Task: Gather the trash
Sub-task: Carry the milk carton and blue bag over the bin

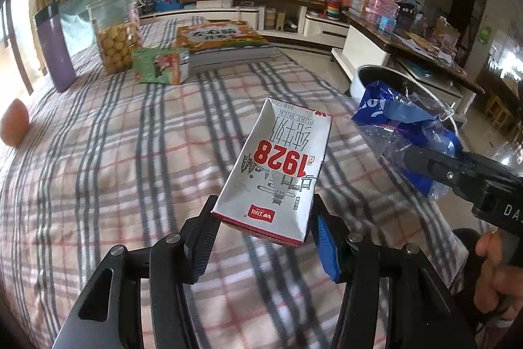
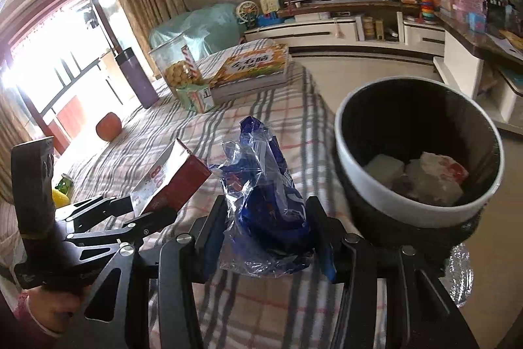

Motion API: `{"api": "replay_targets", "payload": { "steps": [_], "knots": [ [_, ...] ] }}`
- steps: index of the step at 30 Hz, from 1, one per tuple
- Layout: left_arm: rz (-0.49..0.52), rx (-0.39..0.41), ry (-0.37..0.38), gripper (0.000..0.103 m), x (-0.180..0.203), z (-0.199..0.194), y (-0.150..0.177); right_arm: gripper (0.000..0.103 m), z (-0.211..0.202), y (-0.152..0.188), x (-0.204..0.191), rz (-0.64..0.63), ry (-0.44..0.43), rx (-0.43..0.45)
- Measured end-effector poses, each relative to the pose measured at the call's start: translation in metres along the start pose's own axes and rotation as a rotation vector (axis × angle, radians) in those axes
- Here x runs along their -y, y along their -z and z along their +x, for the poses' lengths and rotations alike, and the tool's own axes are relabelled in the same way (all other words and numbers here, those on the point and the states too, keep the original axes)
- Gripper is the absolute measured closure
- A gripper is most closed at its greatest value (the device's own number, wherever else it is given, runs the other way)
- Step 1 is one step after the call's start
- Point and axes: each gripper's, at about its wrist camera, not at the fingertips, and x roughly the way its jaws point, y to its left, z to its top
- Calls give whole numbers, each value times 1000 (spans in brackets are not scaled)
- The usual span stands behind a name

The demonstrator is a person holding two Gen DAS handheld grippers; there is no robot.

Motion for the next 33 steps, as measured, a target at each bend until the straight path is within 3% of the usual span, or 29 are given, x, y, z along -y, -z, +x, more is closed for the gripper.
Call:
{"api": "replay_targets", "payload": {
  "steps": [33],
  "knots": [
    [131, 10, 93, 50, 67, 27, -40, 54, -45, -7, 84, 140, 129, 71]
  ]
}}
